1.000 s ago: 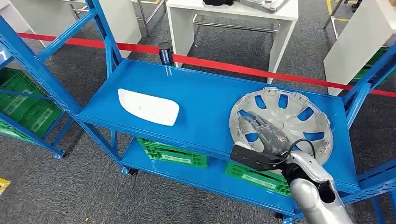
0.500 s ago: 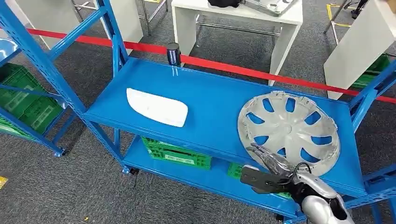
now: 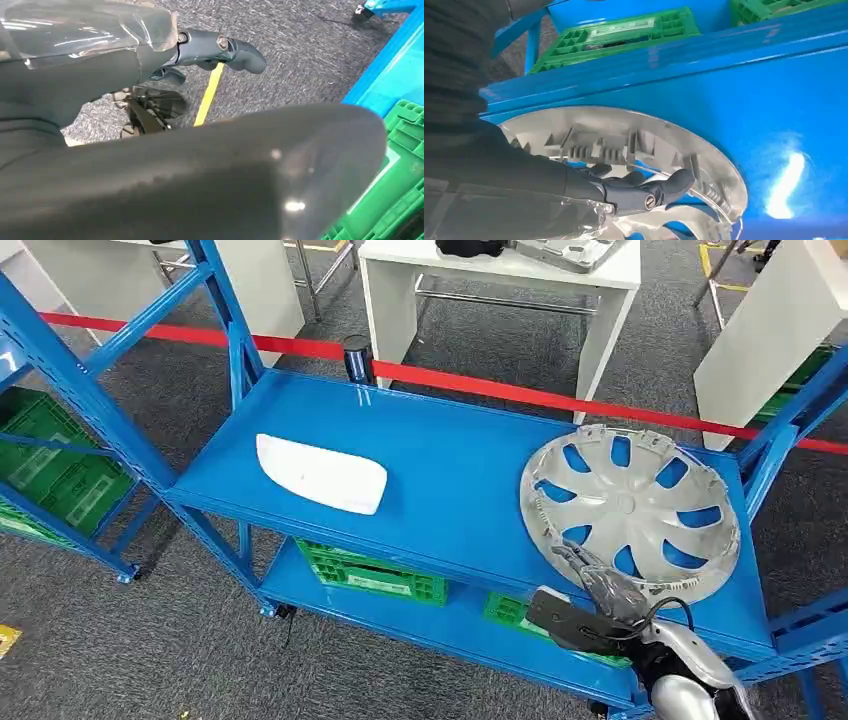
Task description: Take the parts from the cabinet and place them on the table.
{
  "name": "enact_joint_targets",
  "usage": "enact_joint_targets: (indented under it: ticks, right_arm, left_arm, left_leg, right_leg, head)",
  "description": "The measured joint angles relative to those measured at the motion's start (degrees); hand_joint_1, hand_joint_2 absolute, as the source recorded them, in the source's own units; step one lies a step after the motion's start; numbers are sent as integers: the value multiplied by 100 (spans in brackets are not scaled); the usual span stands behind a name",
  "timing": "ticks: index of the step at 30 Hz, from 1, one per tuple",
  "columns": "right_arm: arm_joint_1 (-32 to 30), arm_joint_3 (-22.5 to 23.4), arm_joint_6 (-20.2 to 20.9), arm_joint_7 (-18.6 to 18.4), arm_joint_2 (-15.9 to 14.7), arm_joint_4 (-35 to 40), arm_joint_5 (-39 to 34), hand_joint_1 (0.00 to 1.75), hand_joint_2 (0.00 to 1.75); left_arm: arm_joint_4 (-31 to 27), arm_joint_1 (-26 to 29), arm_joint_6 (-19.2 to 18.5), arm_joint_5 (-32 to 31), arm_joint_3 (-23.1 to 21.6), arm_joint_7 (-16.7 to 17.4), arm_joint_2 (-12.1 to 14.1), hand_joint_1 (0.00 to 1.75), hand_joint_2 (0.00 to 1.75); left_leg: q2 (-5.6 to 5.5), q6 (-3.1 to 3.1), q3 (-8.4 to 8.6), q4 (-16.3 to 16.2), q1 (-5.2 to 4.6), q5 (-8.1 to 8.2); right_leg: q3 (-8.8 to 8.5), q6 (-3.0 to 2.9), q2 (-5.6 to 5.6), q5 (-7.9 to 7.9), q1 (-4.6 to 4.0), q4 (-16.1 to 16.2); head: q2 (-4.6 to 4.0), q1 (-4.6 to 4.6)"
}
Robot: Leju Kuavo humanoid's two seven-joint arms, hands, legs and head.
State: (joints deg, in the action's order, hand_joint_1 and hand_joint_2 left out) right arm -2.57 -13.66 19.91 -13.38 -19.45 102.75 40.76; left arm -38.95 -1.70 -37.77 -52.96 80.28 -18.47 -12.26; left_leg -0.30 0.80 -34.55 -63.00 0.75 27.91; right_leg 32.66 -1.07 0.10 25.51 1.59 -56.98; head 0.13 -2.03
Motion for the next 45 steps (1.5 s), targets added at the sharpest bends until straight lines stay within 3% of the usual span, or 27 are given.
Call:
enact_joint_targets:
  ticks: [1,2,6,7,10,11,12,13,16,17,20,22,23,25,27,28,29,31,32,33,36,38,39,41,43,44,45]
  right_arm:
    - [-2,17,-2,0,15,22,0,0,175]
    - [-5,29,-4,0,29,31,0,0,175]
    - [-63,131,-219,118,118,101,-9,0,175]
    - [-82,177,-322,173,155,140,-26,0,175]
    - [-161,409,-678,322,405,331,-123,0,175]
    - [-218,483,-748,398,501,414,-199,0,175]
    - [-272,568,-811,511,598,503,-320,0,175]
    - [-311,645,-868,621,687,575,-438,0,175]
    - [-337,899,-1012,874,953,818,-737,0,175]
    - [-334,977,-1029,905,1027,876,-756,0,175]
    - [-362,1119,-1119,1052,1185,964,-664,0,175]
    - [-343,1132,-1183,1080,1248,984,-408,0,175]
    - [-328,1132,-1204,1075,1277,984,-248,0,175]
    - [-270,1097,-1160,950,1307,968,209,0,175]
    - [-189,1028,-923,742,1311,873,607,0,175]
    - [-138,977,-740,611,1311,806,735,0,175]
    - [-52,900,-475,441,1303,695,875,0,175]
    - [84,760,-98,216,1274,487,1036,0,175]
    - [162,680,22,126,1248,369,1108,0,175]
    - [248,610,89,61,1211,235,1165,0,175]
    - [436,452,188,-57,1143,-118,1244,0,175]
    - [485,420,197,-85,1108,-184,1272,0,175]
    - [531,398,197,-98,1082,-255,1279,0,175]
    - [662,372,197,-177,1025,-441,1311,0,175]
    - [681,363,192,-284,997,-583,1340,0,175]
    - [684,365,188,-313,990,-629,1360,0,175]
    - [708,365,186,-328,979,-673,1370,0,175]
  left_arm:
    - [-26,0,0,4,-2,0,-2,0,0]
    - [-42,-1,0,7,-2,2,-2,0,0]
    - [-140,7,-79,17,-11,39,-48,0,0]
    - [-171,11,-105,17,-11,57,-92,0,0]
    - [-315,14,-171,17,-13,87,-162,0,0]
    - [-341,18,-177,0,-13,87,-179,0,0]
    - [-341,23,-177,-37,-11,77,-186,0,0]
    - [-341,29,-175,-57,-13,66,-190,0,0]
    - [-341,33,-151,-114,-26,22,-197,0,0]
    - [-341,34,-133,-133,-31,2,-192,0,0]
    - [-341,60,-118,-190,-44,-66,-190,0,0]
    - [-343,60,-118,-219,-46,-87,-177,0,0]
    - [-343,60,-118,-225,-46,-94,-186,0,0]
    - [-343,60,-105,-245,-46,-101,-184,0,0]
    - [-341,63,-92,-286,-46,-109,-182,0,0]
    - [-337,63,-65,-300,-46,-116,-173,0,0]
    - [-309,61,-37,-330,-50,-135,-147,0,0]
    - [-232,50,37,-356,-70,-157,-79,0,0]
    - [-177,37,81,-372,-90,-175,-22,0,0]
    - [-105,31,122,-396,-107,-181,17,0,0]
    - [24,15,173,-398,-138,-197,100,0,0]
    - [57,15,177,-404,-146,-197,109,0,0]
    - [89,6,179,-402,-157,-197,109,0,0]
    - [144,-18,192,-402,-164,-197,135,0,0]
    - [197,-16,214,-402,-186,-197,142,0,0]
    - [214,-15,219,-402,-190,-197,144,0,0]
    - [238,-16,221,-402,-190,-194,144,0,0]
  left_leg:
    - [-1,-50,263,516,-6,-177]
    - [0,-66,293,607,-46,-136]
    - [-2,-208,287,685,-80,-205]
    - [5,-244,329,747,-42,-249]
    - [9,-309,316,764,-69,-270]
    - [6,-309,309,759,-78,-269]
    - [1,-308,310,756,-83,-268]
    - [-3,-306,316,753,-83,-264]
    - [-13,-240,315,672,-79,-205]
    - [-14,-195,287,609,-129,-160]
    - [-4,-142,278,614,-100,-163]
    - [10,-68,207,491,-71,-84]
    - [13,-25,115,239,-67,91]
    - [15,33,-303,-640,-29,536]
    - [15,57,-622,-1273,-12,709]
    - [15,51,-598,-1202,-11,592]
    - [15,34,-431,-831,-11,349]
    - [15,-38,99,235,-20,-140]
    - [15,-88,274,584,-44,-118]
    - [23,-104,252,591,-68,-134]
    - [20,-181,228,616,-95,-160]
    - [22,-235,324,755,-13,-245]
    - [32,-253,348,788,-42,-261]
    - [35,-295,330,792,-50,-288]
    - [26,-294,321,784,-64,-286]
    - [20,-293,324,784,-63,-284]
    - [13,-290,332,781,-63,-278]
  right_leg:
    - [0,4,1,-1,-2,2]
    - [10,36,4,9,-60,-6]
    - [6,191,3,-15,-38,43]
    - [82,180,-6,51,-15,-71]
    - [655,71,-4,625,-35,-1316]
    - [863,79,-5,759,-35,-1753]
    - [930,109,-5,760,-34,-1877]
    - [856,156,-5,670,-31,-1718]
    - [82,295,-19,103,-1,-182]
    - [22,230,-13,102,-38,-61]
    - [30,106,2,73,-73,-66]
    - [9,47,2,43,-2,-30]
    - [-5,2,-3,58,0,-30]
    - [6,-15,-3,55,-11,-32]
    - [10,-15,-2,55,-19,-33]
    - [2,-14,-1,56,-21,-33]
    - [-5,-14,7,55,-22,-33]
    - [-21,-11,21,55,-34,-31]
    - [-18,-2,20,52,-42,-31]
    - [8,19,18,44,-83,-38]
    - [8,118,12,6,-61,16]
    - [53,136,8,40,-60,-33]
    - [97,132,8,117,-71,-153]
    - [506,72,8,511,-58,-1029]
    - [887,101,8,744,-55,-1810]
    - [908,139,7,708,-53,-1821]
    - [779,204,6,555,-42,-1533]
  head:
    - [0,2]
    - [0,2]
    - [0,4]
    - [0,11]
    - [0,24]
    - [0,24]
    - [0,26]
    - [0,26]
    - [0,26]
    - [0,29]
    - [0,22]
    - [0,24]
    - [0,2]
    - [0,2]
    - [0,0]
    - [0,2]
    - [0,0]
    - [0,0]
    - [0,7]
    - [0,9]
    - [0,4]
    - [0,4]
    - [0,24]
    - [0,24]
    - [0,24]
    - [0,24]
    - [0,26]
